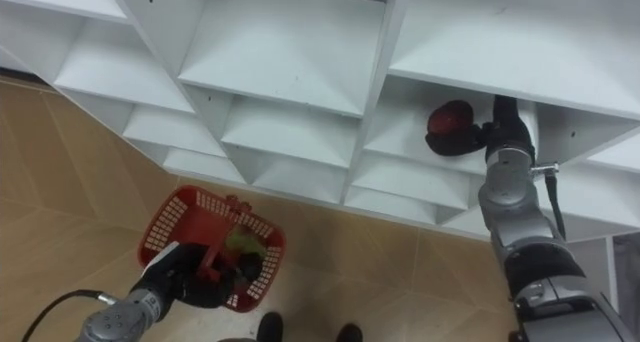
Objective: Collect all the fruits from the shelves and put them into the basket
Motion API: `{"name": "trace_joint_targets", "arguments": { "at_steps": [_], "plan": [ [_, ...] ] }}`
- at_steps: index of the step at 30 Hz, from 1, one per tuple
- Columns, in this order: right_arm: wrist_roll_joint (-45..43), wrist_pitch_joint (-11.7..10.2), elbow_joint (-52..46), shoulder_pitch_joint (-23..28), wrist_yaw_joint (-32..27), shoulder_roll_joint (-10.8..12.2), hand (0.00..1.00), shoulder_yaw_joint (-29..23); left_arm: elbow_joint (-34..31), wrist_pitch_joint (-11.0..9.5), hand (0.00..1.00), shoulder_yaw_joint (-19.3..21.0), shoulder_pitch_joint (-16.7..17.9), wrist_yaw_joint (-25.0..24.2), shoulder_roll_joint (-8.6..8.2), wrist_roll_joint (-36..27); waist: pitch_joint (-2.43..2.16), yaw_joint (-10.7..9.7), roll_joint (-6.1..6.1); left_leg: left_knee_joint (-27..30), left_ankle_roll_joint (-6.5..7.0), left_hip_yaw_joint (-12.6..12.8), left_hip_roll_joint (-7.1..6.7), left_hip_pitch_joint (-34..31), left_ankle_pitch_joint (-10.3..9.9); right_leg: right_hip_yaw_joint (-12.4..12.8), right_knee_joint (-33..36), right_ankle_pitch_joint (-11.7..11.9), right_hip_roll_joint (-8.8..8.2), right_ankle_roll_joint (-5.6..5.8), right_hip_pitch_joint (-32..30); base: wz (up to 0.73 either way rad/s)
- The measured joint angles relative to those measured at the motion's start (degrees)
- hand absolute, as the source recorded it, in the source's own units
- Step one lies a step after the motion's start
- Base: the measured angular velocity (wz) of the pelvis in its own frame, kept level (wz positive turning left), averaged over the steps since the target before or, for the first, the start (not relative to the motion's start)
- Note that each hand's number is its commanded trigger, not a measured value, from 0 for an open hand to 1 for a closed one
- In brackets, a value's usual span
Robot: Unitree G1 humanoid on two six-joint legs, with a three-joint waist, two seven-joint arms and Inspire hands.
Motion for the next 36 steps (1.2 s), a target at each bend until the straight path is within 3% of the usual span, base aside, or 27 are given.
{"name": "trace_joint_targets", "arguments": {
  "at_steps": [13,36],
  "plan": [
    [-0.1,0.0,0.0,-1.1,0.2,0.0,0.00,0.1,0.1,0.0,1.00,-3.2,-1.1,-1.4,-0.99,-0.1,0.16,1.2,0.88,-0.1,0.04,0.1,-0.06,-0.5,0.2,0.0,0.0,0.0,-0.10,-0.02,-0.6,0.00],
    [-0.2,1.3,0.3,-0.9,2.4,0.2,0.00,0.1,0.6,0.3,1.00,-3.5,-1.7,-1.1,-1.42,-0.1,0.19,0.7,0.82,-0.1,0.37,0.8,-0.36,-0.7,0.5,0.2,0.0,0.0,-0.46,-0.02,-0.9,0.00]
  ]
}}
